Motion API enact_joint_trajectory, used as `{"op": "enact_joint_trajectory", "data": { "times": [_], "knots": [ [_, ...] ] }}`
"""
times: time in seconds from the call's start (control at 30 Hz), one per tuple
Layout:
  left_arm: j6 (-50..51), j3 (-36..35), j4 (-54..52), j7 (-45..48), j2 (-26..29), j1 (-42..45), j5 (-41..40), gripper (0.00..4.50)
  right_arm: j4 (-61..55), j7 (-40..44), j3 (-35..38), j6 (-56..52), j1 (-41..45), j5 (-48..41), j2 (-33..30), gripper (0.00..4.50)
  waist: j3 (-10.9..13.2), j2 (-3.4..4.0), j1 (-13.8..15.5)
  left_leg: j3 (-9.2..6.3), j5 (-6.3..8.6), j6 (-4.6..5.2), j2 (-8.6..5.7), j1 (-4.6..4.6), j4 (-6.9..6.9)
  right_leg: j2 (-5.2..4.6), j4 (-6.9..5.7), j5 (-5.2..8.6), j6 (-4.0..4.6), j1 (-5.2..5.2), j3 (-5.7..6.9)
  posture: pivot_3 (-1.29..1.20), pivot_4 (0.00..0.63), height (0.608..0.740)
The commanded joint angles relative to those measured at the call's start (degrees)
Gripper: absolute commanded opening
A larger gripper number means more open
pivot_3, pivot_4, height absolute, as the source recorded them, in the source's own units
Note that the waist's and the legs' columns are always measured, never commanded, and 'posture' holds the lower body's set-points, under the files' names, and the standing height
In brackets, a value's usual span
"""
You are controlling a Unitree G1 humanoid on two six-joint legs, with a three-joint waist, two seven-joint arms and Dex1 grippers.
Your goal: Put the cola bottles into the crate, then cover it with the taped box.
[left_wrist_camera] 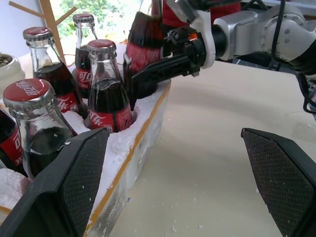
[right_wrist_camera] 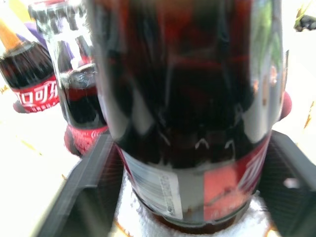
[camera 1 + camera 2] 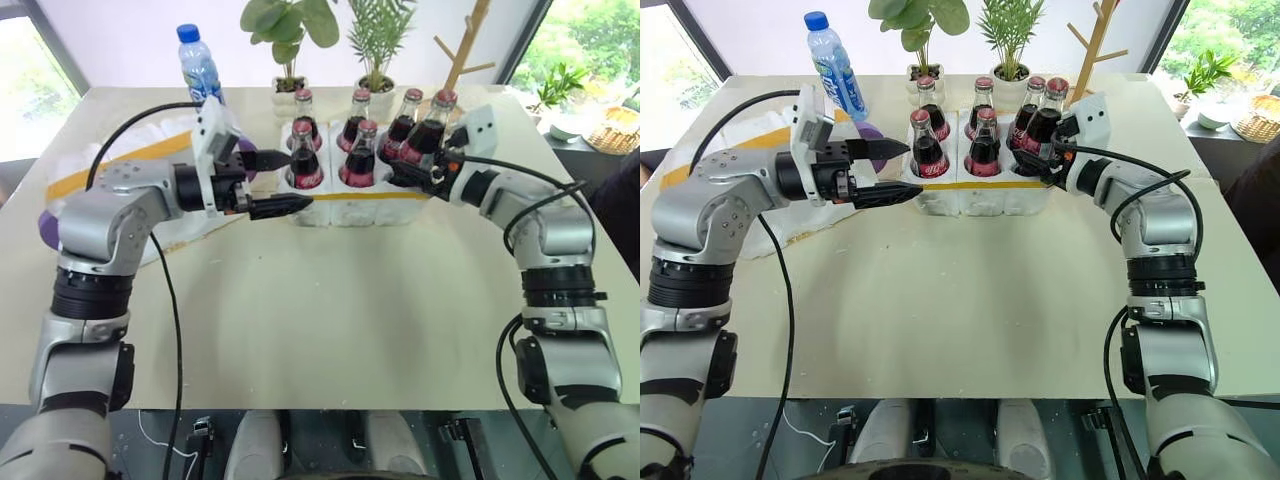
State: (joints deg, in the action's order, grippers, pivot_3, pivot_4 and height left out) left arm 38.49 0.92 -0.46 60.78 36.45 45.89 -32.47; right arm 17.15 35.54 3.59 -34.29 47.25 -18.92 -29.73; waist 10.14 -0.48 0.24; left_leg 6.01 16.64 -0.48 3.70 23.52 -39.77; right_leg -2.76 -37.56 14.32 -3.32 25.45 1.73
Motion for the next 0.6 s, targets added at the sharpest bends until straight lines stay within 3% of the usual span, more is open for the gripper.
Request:
{"op": "enact_joint_trajectory", "data": {
  "times": [0.03,0.27,0.5,0.6],
  "knots": [
    [-1.42,-0.86,0.13,0.11,0.25,2.43,0.68,4.50,-0.04,-0.08,-0.91,2.55,1.13,2.15,0.21,4.45,0.00,0.00,-0.01,0.01,0.00,0.00,0.00,0.00,-0.01,0.00,0.00,0.00,0.00,0.00,0.00,0.00,0.150,0.740],
    [1.69,-4.63,-0.72,3.07,6.55,3.55,-1.43,4.50,-11.68,7.82,4.07,-5.62,-0.20,-5.82,-6.02,4.45,0.00,0.01,-0.25,-0.02,0.00,0.00,0.02,-0.01,0.03,0.03,0.00,0.00,0.00,0.01,0.00,0.00,0.150,0.740],
    [13.28,-14.50,-1.95,11.30,24.33,5.23,-11.02,4.50,-20.83,18.37,13.06,-18.91,0.80,-20.04,-20.27,4.45,0.04,-0.03,-1.00,-0.03,0.17,0.28,0.04,-0.05,0.11,0.01,0.10,0.01,0.01,-0.01,0.01,0.00,0.150,0.740],
    [15.83,-19.87,-1.28,16.65,35.28,0.99,-11.79,4.50,-22.74,22.01,14.88,-20.92,-0.45,-23.66,-24.20,4.45,0.04,-0.03,-1.46,-0.02,0.17,0.29,0.04,-0.18,0.21,0.02,0.11,0.01,0.01,-0.04,-0.04,0.00,0.150,0.740]
  ]
}}
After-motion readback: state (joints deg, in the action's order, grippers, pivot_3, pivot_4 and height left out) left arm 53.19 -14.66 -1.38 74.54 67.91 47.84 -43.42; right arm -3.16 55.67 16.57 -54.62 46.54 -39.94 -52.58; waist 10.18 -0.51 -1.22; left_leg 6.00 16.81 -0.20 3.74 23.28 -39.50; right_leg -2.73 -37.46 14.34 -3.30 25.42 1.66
